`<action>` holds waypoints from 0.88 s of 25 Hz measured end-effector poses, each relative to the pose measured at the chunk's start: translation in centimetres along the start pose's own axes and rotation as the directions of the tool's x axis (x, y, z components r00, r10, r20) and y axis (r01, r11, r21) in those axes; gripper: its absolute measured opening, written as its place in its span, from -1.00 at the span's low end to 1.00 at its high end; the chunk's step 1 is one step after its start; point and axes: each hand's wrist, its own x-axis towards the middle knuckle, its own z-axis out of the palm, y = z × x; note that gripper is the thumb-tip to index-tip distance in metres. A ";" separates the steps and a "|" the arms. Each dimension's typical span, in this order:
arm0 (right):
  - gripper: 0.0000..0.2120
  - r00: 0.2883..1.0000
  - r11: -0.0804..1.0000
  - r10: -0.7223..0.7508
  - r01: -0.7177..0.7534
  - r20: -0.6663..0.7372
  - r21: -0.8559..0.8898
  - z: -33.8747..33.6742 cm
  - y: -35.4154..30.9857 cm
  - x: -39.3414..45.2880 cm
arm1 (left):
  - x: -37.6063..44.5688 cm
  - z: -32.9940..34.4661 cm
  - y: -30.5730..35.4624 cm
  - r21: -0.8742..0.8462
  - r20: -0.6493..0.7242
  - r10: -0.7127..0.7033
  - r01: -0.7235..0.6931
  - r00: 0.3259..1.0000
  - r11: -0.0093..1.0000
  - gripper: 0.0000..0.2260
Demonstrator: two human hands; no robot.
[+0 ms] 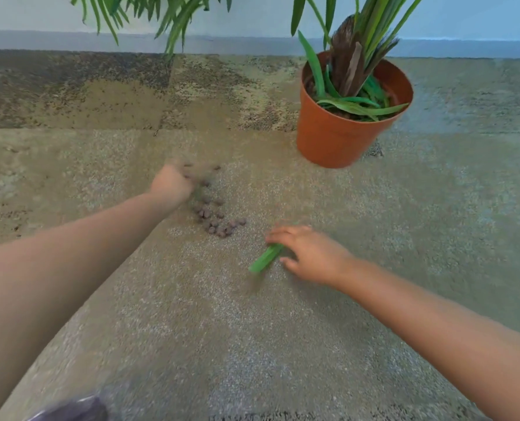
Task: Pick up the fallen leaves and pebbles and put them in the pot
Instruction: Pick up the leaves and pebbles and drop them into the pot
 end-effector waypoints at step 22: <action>-0.87 0.863 0.526 0.500 -0.375 0.080 0.763 2.2 -2.5 1.0 | 3.6 0.3 -0.2 0.647 0.292 0.393 -0.483 0.872 0.590 -0.91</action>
